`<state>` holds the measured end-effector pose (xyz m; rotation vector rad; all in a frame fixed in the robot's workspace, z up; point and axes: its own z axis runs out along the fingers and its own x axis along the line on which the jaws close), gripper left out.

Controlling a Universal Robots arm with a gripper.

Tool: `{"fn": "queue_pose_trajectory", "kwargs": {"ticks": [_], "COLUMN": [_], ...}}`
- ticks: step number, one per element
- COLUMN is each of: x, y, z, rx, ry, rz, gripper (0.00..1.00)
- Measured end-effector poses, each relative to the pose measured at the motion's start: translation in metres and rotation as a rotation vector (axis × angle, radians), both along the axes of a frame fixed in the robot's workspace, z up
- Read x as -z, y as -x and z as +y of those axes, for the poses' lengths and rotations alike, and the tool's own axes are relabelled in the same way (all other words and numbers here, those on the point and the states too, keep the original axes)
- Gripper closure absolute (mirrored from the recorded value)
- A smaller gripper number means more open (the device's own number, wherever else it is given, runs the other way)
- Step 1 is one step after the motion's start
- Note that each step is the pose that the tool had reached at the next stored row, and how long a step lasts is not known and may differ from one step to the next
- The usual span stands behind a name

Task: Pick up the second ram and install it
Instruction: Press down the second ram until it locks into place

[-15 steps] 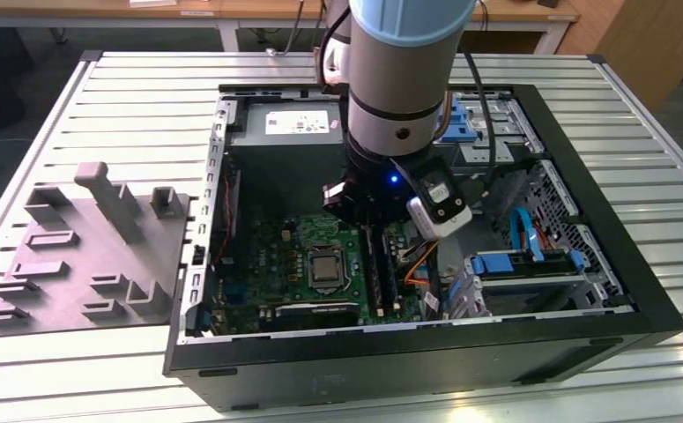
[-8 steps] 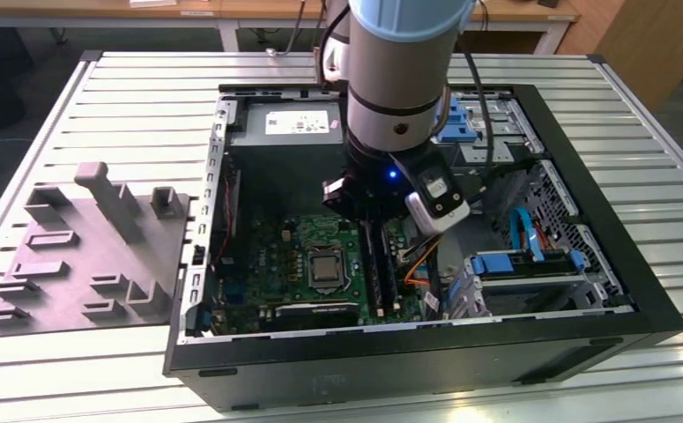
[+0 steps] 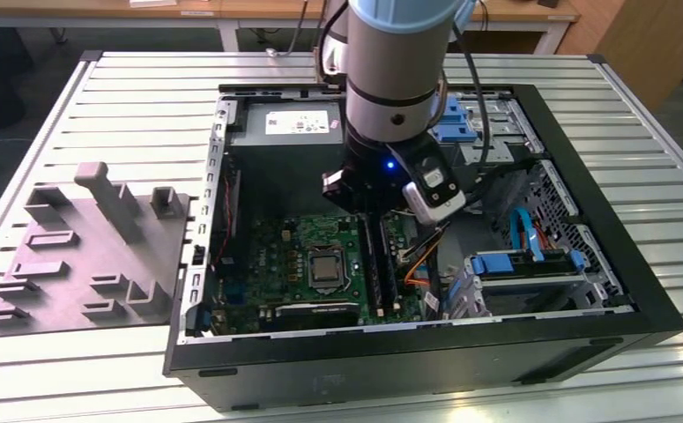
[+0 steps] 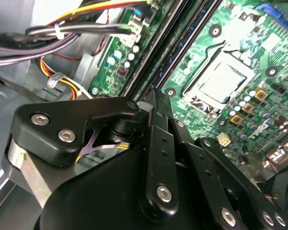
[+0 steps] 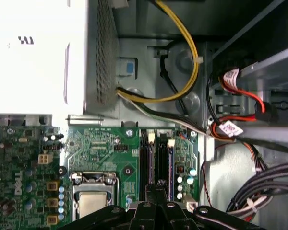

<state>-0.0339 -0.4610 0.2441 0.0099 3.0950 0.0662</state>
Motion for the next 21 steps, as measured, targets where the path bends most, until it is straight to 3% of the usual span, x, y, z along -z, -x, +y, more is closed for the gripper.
{"fn": "queue_pose_trajectory", "kwargs": {"ticks": [9,21], "x": [0.0014,0.0076], "y": [0.000,0.000], "z": [0.0104,0.0130], "rx": [0.000,0.001], "ry": [-0.0041,-0.0069], "rz": [0.0000,0.0000], "gripper": [0.89,0.89]}}
